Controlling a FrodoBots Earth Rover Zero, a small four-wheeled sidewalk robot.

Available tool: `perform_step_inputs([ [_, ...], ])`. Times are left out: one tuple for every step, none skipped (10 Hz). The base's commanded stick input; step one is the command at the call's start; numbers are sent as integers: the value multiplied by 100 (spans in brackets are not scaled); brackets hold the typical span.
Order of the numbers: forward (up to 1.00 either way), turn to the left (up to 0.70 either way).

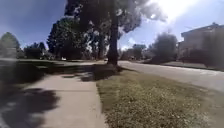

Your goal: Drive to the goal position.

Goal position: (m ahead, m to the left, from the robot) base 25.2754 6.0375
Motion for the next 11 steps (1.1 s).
perform_step_inputs([
  [0, 0],
  [0, 0],
  [7, 0],
  [81, 0],
  [85, 0],
  [85, 0],
  [85, 0],
  [85, 18],
  [85, 34],
  [85, 34],
  [85, 34],
])
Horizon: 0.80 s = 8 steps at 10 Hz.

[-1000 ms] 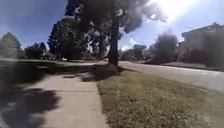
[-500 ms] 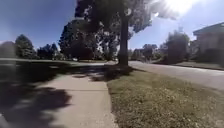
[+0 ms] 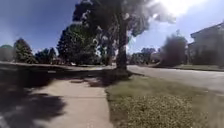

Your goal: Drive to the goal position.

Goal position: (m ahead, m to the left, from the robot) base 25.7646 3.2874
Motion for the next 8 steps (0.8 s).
perform_step_inputs([
  [85, 34],
  [85, 34],
  [85, 34],
  [85, 34],
  [85, -3],
  [85, 0],
  [85, 0],
  [85, 4],
])
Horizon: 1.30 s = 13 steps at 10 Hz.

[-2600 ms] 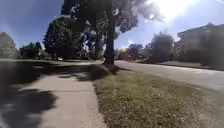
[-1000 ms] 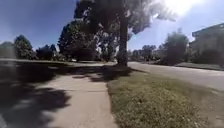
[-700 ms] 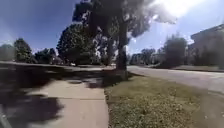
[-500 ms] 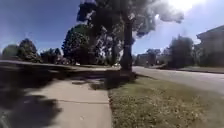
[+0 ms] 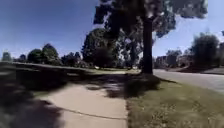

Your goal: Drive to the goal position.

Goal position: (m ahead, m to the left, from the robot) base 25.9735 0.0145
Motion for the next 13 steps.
perform_step_inputs([
  [85, 26],
  [85, 30],
  [85, 16],
  [85, 0],
  [85, 0],
  [85, 0],
  [85, 0],
  [85, 0],
  [85, -25],
  [85, -34],
  [85, -34],
  [85, -34],
  [85, -5],
])
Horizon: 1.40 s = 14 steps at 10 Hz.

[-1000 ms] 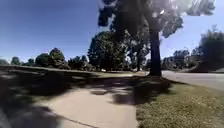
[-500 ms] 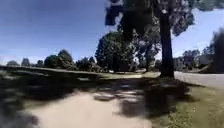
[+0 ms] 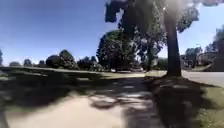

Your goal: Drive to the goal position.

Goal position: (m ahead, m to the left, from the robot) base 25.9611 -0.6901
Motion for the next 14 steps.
perform_step_inputs([
  [85, -3],
  [85, -30],
  [85, -34],
  [85, -22],
  [85, -11],
  [85, 0],
  [85, -4],
  [85, -24],
  [85, -31],
  [85, -1],
  [85, 0],
  [85, 0],
  [85, 0],
  [85, 0],
])
